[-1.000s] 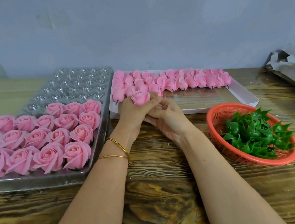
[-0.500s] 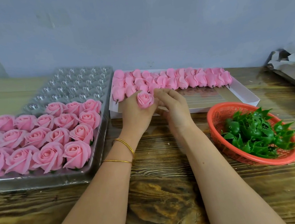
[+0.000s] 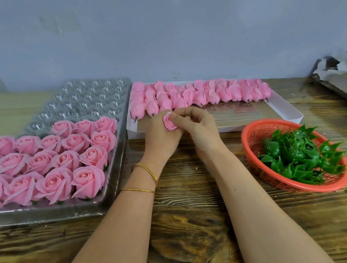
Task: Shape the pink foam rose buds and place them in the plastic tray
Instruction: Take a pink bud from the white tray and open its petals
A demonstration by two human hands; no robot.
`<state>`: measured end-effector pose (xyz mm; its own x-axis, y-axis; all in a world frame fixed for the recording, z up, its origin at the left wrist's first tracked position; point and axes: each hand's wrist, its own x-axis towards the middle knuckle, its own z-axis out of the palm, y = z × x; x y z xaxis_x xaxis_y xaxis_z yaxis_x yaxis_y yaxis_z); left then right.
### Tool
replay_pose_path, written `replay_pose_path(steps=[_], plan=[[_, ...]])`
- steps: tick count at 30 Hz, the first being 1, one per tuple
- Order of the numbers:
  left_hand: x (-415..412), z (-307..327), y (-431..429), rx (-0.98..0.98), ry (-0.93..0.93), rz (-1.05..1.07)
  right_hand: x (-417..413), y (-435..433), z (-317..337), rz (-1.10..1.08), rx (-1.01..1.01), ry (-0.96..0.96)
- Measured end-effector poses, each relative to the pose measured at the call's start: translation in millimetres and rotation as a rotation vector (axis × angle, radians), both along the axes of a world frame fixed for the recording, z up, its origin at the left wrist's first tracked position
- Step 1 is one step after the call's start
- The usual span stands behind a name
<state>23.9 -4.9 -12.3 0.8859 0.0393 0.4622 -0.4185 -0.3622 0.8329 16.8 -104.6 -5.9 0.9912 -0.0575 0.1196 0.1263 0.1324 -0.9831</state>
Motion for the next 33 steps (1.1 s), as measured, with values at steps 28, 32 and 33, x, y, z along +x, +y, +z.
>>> replay_pose_path(steps=[28,32,33], plan=[[-0.7,2.8,-0.4,-0.492,0.202,-0.129,-9.9,3.0,2.4,0.043,-0.233,-0.174],[-0.5,3.2,3.6,-0.464,0.212,-0.132,-10.4,1.1,4.4,0.081,-0.208,-0.157],[-0.7,3.4,4.3,-0.464,0.213,-0.137,-10.7,0.6,4.7,0.094,-0.207,-0.152]])
